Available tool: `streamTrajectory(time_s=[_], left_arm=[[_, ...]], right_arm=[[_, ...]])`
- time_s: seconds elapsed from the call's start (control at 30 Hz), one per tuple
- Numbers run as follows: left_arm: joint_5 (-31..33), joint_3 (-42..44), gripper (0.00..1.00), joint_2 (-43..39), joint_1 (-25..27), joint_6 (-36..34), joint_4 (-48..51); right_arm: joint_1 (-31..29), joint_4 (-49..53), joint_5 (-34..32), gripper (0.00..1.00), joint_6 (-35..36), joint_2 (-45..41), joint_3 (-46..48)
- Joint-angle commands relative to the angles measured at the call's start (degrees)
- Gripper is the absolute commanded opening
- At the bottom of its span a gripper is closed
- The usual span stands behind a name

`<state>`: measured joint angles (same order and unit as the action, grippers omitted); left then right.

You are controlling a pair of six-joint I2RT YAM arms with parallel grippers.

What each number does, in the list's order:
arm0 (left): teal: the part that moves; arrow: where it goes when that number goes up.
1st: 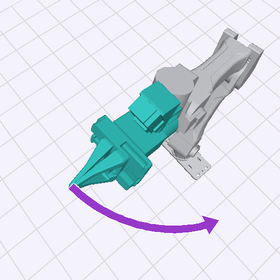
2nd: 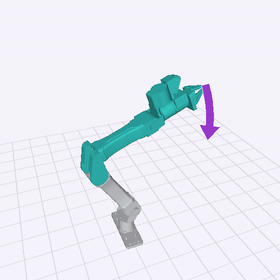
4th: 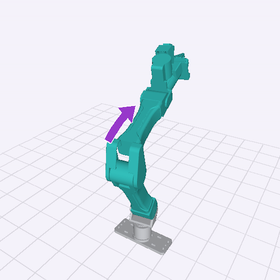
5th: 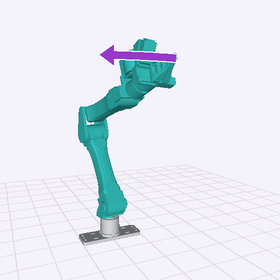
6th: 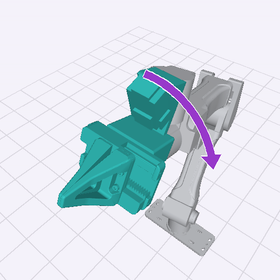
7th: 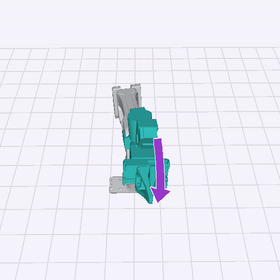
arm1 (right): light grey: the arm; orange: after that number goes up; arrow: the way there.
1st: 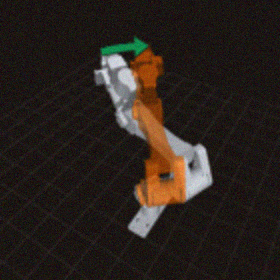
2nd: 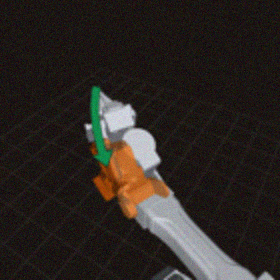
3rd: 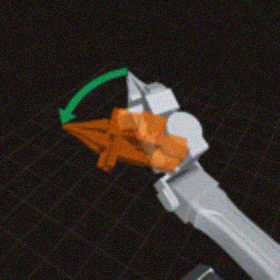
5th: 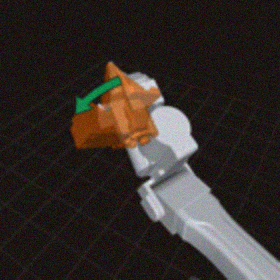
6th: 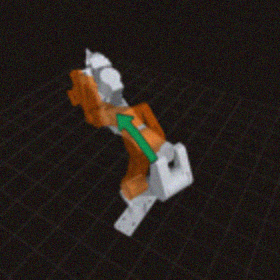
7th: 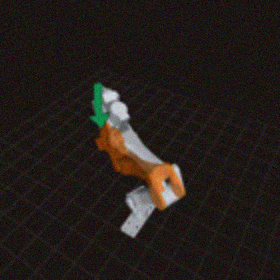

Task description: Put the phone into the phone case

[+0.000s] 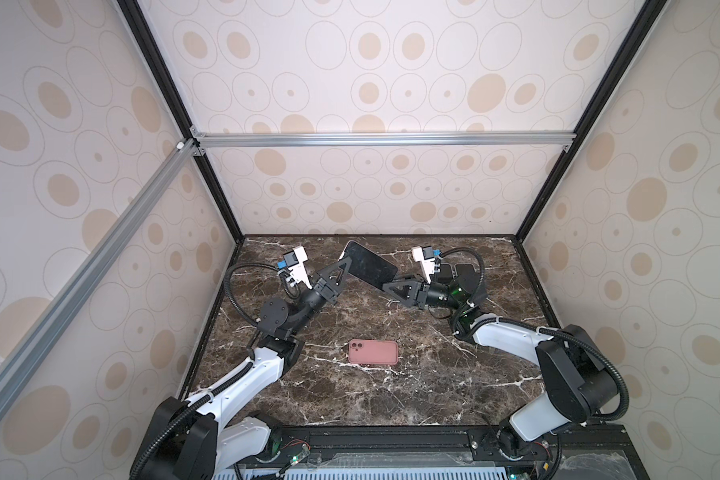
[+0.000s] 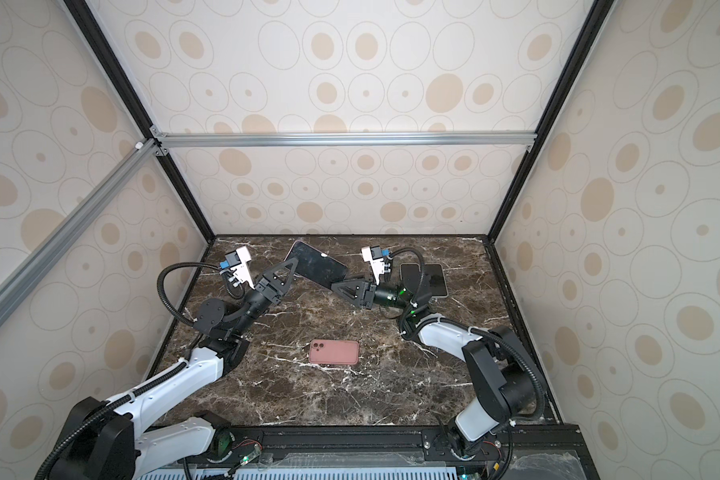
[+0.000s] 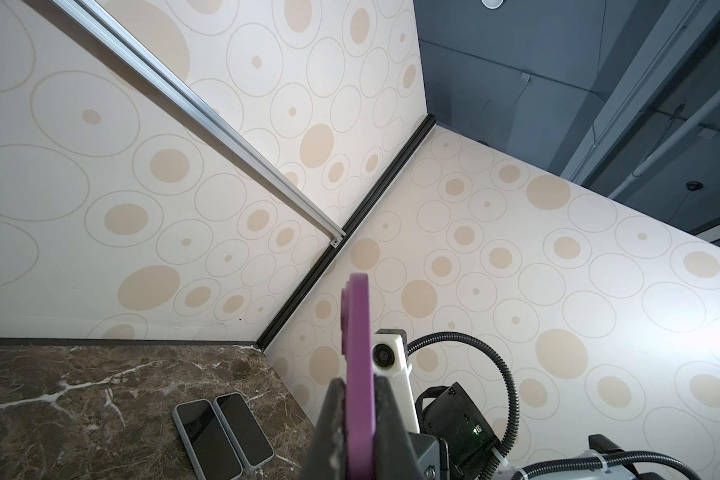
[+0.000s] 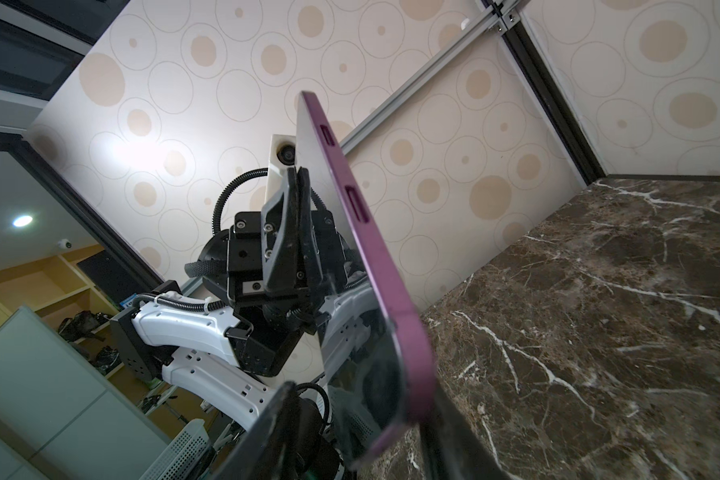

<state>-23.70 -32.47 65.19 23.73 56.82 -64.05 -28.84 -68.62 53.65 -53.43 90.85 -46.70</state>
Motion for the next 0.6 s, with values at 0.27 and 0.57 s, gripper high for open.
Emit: streamTrajectory(time_s=[0.27, 0.57], left_arm=[[6.3, 3.1, 0.0, -2.2, -0.2, 2.3, -12.4], [8.4, 4.8, 0.0, -1.8, -0.3, 3.1, -16.7]], right_arm=[[-1.7, -10.0, -1.3, 0.38, -6.1, 3.9, -4.6], [-3.6, -10.8, -1.3, 0.33, -7.3, 6.8, -7.5]])
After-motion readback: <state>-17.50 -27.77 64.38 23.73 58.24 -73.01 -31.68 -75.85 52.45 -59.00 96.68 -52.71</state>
